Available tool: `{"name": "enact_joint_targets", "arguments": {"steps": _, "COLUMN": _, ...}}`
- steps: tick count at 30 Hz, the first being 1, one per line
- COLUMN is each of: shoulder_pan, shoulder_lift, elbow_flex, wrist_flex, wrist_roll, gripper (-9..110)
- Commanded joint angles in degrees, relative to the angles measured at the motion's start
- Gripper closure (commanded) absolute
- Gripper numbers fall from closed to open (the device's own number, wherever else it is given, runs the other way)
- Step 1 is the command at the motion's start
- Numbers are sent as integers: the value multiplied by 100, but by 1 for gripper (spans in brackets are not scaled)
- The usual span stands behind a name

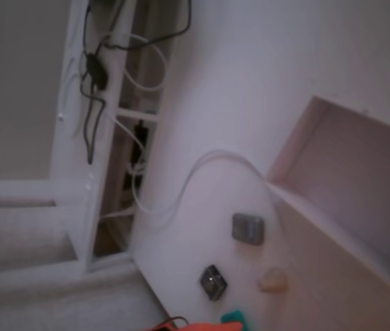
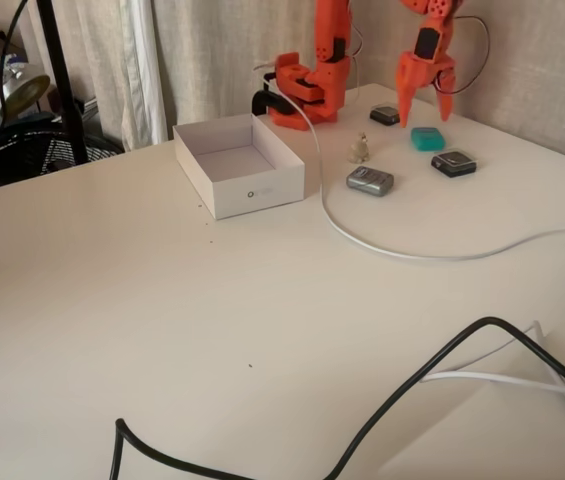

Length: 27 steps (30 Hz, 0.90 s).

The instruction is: Grasp the green cube and put it in the bin.

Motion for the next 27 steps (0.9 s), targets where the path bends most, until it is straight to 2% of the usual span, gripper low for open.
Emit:
{"name": "enact_joint_targets", "arguments": {"steps": 1, "shoulder_pan": 53, "shoulder_lift": -18, "elbow_flex": 114, "wrist_flex": -158, "wrist_roll": 18, "gripper": 69}}
{"name": "enact_joint_targets", "arguments": {"steps": 20, "shoulder_pan": 70, "shoulder_lift": -431, "elbow_flex": 580, "wrist_flex": -1248, "wrist_roll": 18, "gripper": 69}}
{"name": "enact_joint_targets", "arguments": {"steps": 27, "shoulder_pan": 26, "shoulder_lift": -343, "elbow_flex": 853, "wrist_flex": -1266, "wrist_roll": 18, "gripper": 69}}
